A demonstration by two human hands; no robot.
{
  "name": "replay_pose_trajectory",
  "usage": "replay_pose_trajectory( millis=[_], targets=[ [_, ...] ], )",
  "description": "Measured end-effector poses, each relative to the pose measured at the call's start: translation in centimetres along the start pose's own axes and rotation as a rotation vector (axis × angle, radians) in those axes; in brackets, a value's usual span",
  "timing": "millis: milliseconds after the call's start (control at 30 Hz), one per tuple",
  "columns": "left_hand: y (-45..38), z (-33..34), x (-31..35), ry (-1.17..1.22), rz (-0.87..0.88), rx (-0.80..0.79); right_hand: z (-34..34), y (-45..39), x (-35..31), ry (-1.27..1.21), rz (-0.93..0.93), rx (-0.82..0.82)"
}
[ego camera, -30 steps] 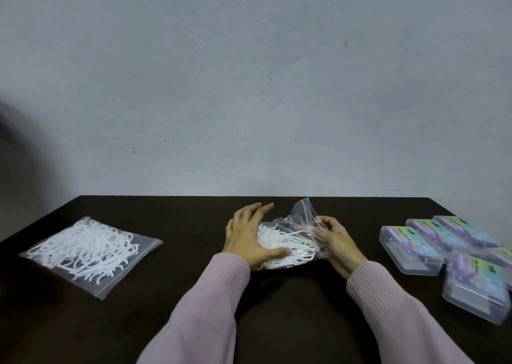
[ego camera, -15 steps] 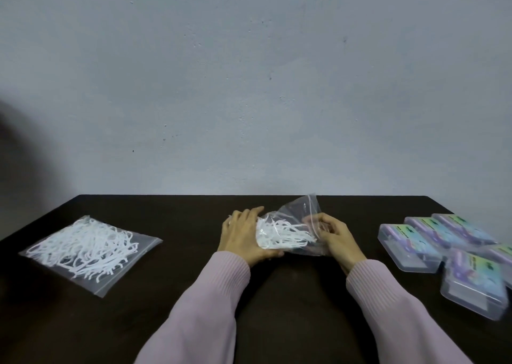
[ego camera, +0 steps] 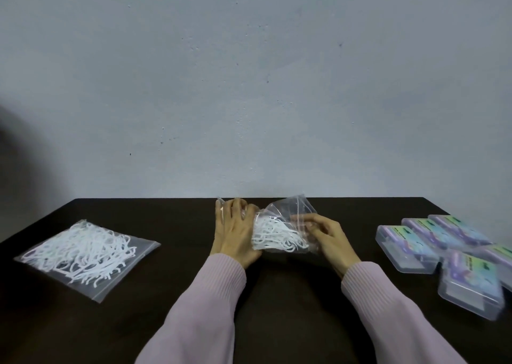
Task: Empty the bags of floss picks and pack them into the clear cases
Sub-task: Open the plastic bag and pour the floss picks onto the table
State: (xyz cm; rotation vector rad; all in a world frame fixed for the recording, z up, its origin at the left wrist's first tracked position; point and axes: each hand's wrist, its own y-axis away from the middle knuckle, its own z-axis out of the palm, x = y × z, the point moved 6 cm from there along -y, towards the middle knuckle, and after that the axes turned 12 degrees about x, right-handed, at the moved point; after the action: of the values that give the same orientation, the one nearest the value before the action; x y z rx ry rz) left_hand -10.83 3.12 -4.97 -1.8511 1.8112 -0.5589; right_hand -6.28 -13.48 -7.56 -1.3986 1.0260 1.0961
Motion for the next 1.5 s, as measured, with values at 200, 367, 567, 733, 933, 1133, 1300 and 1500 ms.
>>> replay_pose_trajectory(
  millis=[200, 367, 567, 733, 933, 1133, 1300, 1500],
  targets=[
    [-0.1, 0.5, -0.9, 0.013, -0.056, 0.07, 1.1, 0.3, -0.2, 0.088, -0.013, -0.114],
    [-0.2, 0.9, -1.3, -0.013, -0.034, 0.167, 2.1, 0.7, -0.5, -0.022, 0.053, -0.204],
    [-0.2, 0.4, -1.7, 0.11, 0.033, 0.543, 2.4, -0.1, 0.2, 0.131, 0.091, -0.254],
    [-0.4, 0.6, -1.9, 0.059, 0.038, 0.574, 2.3, -0.5, -0.3, 0.197, -0.044, -0.217],
    [0.1, -0.4, -2.1, 0.154, -0.043, 0.656, 2.0, -0.7, -1.7, 0.192, -0.208, -0.138],
    [0.2, -0.3, -1.7, 0.192, -0.038, 0.671, 1.0, -0.8, -1.3, 0.398, -0.225, -0.082],
    [0.5, -0.9, -1.0, 0.191, -0.004, 0.74, 1.9, -0.2, -1.3, 0.575, -0.213, -0.191],
    [0.2, -0.6, -1.4, 0.118, -0.095, 0.621, 2.1, 0.3, -1.9, 0.544, -0.246, -0.187]
  ],
)
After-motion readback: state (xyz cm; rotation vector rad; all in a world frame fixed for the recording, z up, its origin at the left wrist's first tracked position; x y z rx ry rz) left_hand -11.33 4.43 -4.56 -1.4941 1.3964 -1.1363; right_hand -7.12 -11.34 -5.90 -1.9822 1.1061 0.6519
